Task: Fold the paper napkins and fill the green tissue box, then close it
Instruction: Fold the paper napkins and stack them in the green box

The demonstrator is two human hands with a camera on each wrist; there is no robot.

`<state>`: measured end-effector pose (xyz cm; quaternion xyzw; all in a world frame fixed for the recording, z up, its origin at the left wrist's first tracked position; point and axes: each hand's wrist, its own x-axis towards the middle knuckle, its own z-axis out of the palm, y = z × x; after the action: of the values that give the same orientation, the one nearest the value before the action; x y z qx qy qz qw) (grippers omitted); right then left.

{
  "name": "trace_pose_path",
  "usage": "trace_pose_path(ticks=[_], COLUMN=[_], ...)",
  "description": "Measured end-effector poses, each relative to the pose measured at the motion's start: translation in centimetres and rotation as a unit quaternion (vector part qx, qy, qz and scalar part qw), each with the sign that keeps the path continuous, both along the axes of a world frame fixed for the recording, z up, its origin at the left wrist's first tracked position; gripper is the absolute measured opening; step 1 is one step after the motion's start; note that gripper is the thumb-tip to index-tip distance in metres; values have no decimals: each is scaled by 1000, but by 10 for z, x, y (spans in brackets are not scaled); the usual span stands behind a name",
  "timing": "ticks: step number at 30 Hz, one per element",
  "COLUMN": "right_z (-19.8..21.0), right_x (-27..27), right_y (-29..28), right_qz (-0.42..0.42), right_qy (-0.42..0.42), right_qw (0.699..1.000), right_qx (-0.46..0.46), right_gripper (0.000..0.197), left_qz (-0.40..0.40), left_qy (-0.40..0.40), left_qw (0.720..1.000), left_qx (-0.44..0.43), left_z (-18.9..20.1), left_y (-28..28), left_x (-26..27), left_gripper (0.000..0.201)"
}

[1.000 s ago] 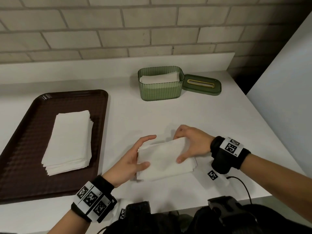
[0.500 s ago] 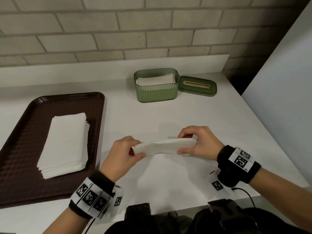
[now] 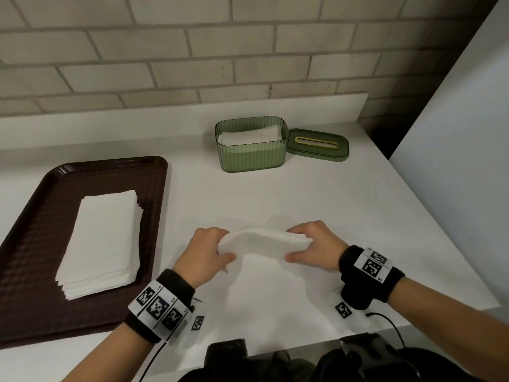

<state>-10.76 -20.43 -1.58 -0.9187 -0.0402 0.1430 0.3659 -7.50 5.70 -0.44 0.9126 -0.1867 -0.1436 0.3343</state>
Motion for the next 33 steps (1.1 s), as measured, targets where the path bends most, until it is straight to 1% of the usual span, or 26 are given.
trace_pose_path(ticks=[1, 3, 5, 7, 9, 10, 12, 13, 15, 17, 19, 21, 24, 27, 30, 32, 33], right_z=[6, 24, 46, 66, 79, 83, 91, 92, 93, 88, 81, 73, 61, 51, 49, 52, 53], right_x=[5, 21, 43, 70, 104, 122, 155, 170, 196, 216, 231, 241, 250, 253, 253, 254, 254], right_y=[-1, -6, -14, -21, -28, -30, -31, -31, -30, -28, -27, -26, -24, -25, -28, -29, -29], right_qz=[-10, -37, -56, -58, -72, -87, -122, -138, -167, -189, -212, -227, -227, -182, -105, -79, -72], right_qy=[2, -15, -64, -122, -163, -173, -181, -181, -167, -159, -155, -147, -160, -163, -143, -162, -183], right_qw=[1000, 999, 996, 991, 983, 980, 974, 971, 969, 966, 963, 961, 961, 965, 966, 954, 945], right_qx=[8, 25, 21, 22, 38, 48, 67, 73, 77, 70, 69, 56, 8, -99, -189, -239, -263], right_gripper=[21, 23, 25, 19, 19, 20, 25, 25, 26, 31, 36, 42, 42, 42, 31, 25, 25], left_qz=[6, 10, 27, 62, 90, 100, 125, 142, 173, 202, 224, 211, 162, 122, 122, 122, 114], left_qy=[0, -27, -65, -104, -147, -151, -134, -126, -117, -120, -128, -150, -176, -173, -167, -199, -228], left_qw=[1000, 1000, 998, 992, 980, 974, 960, 954, 945, 946, 950, 957, 970, 976, 974, 964, 956], left_qx=[-8, -3, -7, -43, -98, -137, -211, -234, -250, -224, -173, -128, -40, 50, 92, 130, 147], left_z=[4, 14, 26, 38, 51, 58, 66, 68, 68, 65, 60, 52, 38, 28, 26, 31, 34], left_y=[0, 1, 3, 1, -5, -11, -22, -28, -40, -49, -56, -60, -65, -67, -69, -72, -74], left_x=[4, 20, 45, 74, 104, 119, 149, 165, 193, 213, 225, 234, 243, 250, 251, 253, 253], left_gripper=[13, 16, 17, 19, 15, 12, 13, 15, 23, 31, 37, 44, 46, 33, 27, 27, 26])
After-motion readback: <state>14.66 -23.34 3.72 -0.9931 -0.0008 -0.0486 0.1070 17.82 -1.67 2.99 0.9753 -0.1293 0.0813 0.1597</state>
